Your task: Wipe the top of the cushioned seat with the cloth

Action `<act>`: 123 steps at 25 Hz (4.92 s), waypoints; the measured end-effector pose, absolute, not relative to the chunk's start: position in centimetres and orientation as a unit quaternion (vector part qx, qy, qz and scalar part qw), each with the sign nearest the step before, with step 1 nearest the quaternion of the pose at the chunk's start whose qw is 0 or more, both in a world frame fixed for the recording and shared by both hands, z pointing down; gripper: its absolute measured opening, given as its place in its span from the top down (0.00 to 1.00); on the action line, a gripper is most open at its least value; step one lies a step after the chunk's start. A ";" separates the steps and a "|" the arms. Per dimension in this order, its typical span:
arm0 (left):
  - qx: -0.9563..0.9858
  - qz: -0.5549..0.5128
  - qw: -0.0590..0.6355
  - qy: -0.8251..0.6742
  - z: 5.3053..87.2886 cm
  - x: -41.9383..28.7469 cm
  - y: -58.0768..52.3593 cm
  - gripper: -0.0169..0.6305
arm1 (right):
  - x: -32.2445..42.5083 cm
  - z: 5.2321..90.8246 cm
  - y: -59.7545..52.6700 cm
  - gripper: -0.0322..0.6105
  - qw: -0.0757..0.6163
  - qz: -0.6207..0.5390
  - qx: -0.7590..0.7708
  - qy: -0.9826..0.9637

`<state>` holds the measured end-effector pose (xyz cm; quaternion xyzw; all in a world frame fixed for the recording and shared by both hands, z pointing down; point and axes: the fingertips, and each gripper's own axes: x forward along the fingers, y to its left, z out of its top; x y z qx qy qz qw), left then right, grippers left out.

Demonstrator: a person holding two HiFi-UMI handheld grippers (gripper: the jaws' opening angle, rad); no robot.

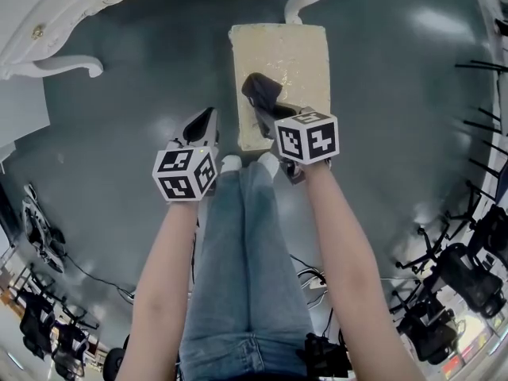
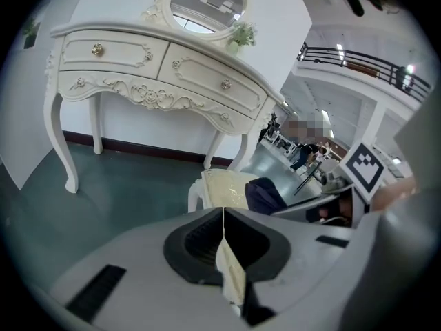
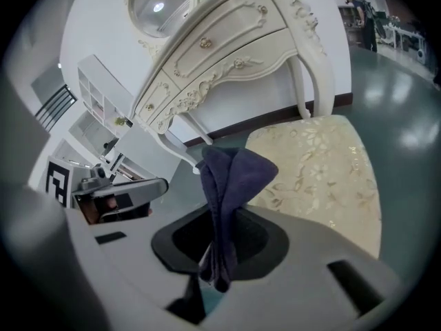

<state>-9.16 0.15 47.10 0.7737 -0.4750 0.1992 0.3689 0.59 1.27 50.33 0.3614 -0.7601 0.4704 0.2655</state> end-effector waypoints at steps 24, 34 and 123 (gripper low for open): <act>0.788 0.219 0.358 -0.450 47.4 -2.6 -2.3 0.97 | 20.2 52.7 -1.0 0.88 0.311 0.457 0.472 -0.687; 0.781 0.230 0.360 -0.456 48.3 -2.6 -2.3 0.97 | 24.3 55.2 -1.3 0.88 0.372 0.449 0.472 -0.661; 0.756 0.197 0.378 -0.497 49.3 -11.4 -1.8 0.97 | 2.3 56.1 -2.8 0.88 0.334 0.514 0.353 -0.707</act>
